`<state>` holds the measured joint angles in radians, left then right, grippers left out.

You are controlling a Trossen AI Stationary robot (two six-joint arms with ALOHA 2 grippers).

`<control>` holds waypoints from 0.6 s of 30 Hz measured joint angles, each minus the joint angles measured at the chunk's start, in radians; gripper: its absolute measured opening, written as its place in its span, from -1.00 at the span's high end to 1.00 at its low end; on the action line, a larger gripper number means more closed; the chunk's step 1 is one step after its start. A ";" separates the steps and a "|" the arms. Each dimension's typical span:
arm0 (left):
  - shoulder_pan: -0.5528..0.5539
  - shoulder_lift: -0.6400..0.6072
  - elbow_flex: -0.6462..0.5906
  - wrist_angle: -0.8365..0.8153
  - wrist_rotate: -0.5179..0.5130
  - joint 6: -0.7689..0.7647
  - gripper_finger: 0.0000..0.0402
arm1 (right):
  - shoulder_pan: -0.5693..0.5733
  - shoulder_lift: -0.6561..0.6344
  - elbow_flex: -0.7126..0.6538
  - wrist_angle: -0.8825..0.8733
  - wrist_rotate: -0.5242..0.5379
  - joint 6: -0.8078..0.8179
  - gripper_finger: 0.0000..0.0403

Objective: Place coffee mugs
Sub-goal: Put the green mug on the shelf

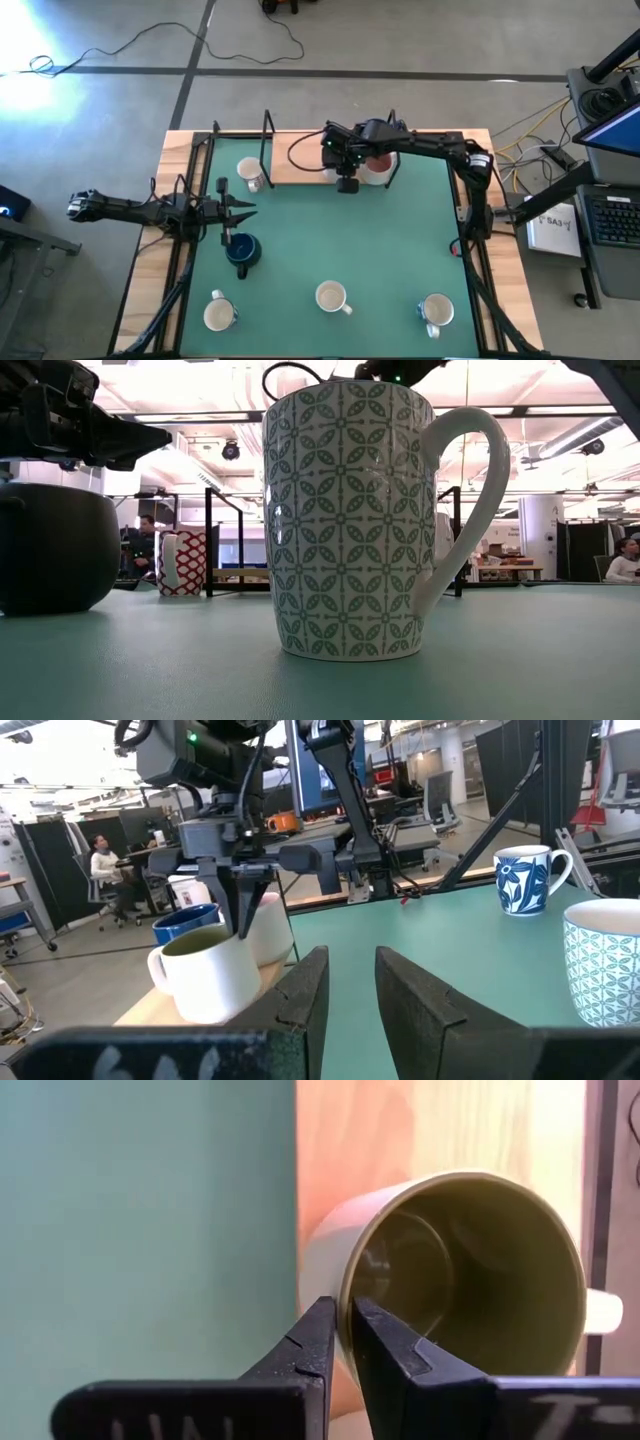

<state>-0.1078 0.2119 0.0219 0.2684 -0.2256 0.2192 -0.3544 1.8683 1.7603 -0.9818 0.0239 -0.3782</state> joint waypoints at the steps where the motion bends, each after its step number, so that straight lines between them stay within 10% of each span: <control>1: 0.000 0.000 0.000 0.000 0.000 0.000 0.66 | -0.006 0.000 0.000 0.000 0.002 -0.001 0.87; 18: 0.000 0.000 0.000 0.000 0.000 0.000 0.66 | -0.119 -0.001 -0.002 0.049 0.004 -0.059 0.87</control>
<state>-0.1074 0.2119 0.0216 0.2684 -0.2258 0.2192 -0.4734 1.8671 1.7588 -0.9332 0.0277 -0.4375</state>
